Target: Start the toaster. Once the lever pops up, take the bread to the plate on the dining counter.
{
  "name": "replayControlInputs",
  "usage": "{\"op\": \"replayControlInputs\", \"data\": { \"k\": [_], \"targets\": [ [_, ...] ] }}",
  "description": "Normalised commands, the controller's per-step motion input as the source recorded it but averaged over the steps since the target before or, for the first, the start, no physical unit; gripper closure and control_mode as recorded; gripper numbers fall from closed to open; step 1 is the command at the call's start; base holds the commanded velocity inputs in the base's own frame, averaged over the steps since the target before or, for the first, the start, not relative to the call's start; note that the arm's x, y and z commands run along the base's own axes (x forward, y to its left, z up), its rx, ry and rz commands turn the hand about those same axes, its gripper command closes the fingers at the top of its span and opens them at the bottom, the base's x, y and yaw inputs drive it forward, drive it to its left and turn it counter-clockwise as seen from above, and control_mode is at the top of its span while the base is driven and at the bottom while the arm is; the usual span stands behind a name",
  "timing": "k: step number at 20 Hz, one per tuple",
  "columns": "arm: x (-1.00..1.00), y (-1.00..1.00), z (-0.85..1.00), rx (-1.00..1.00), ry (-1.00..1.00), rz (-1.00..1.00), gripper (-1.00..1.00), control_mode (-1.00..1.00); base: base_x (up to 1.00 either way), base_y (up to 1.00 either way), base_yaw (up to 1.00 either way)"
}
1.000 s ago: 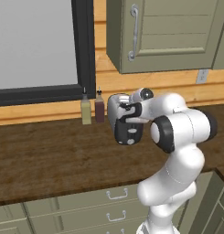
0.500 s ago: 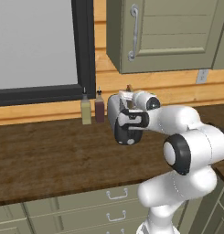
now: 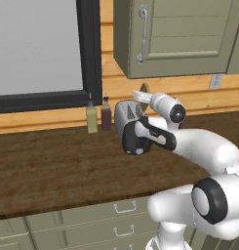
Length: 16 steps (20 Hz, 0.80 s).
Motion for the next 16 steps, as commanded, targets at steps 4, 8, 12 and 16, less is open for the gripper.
{"op": "replayControlInputs", "data": {
  "k": [4, 8, 12, 16],
  "targets": [
    [-1.0, 0.0, 0.61, 0.07, 0.18, 0.0, 1.0, -1.0, 0.0, 0.0, 0.0],
    [-1.0, 0.0, 0.95, 0.14, 0.34, 0.0, 1.0, -1.0, 0.0, 0.0, 0.0],
    [-1.0, 0.0, 0.84, 0.11, 0.45, 0.0, 1.0, -1.0, 0.0, 0.0, 0.0],
    [-1.0, 0.02, 0.11, 0.02, 0.39, 0.0, 1.0, -1.0, 0.0, 0.0, 0.0]
  ]
}}
